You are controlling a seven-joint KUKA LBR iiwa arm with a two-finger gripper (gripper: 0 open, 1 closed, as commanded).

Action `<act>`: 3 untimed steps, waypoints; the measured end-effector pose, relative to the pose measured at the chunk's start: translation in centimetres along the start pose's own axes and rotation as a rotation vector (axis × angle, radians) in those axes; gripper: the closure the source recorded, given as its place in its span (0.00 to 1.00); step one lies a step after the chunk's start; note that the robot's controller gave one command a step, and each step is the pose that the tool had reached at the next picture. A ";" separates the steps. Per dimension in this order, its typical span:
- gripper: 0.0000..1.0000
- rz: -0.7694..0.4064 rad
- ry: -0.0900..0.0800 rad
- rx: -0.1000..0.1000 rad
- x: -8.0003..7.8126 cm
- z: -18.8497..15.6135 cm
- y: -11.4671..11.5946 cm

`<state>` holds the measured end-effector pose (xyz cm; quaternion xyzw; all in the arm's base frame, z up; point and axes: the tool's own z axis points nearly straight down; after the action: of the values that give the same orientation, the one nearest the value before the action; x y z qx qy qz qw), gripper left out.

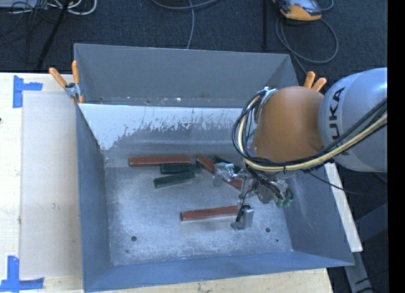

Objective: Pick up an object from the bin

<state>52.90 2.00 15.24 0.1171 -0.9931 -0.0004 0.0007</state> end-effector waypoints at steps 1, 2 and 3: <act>0.00 0.065 -0.005 0.001 0.3 6.8 -1.1; 1.00 0.033 -0.002 0.002 0.2 8.8 -0.9; 1.00 0.027 -0.002 0.002 0.2 8.6 -0.8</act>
Offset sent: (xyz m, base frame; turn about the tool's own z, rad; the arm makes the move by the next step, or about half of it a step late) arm -0.0008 -0.0076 -0.0824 0.0173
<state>52.86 1.14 6.69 0.1038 -0.9946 0.0007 -0.0003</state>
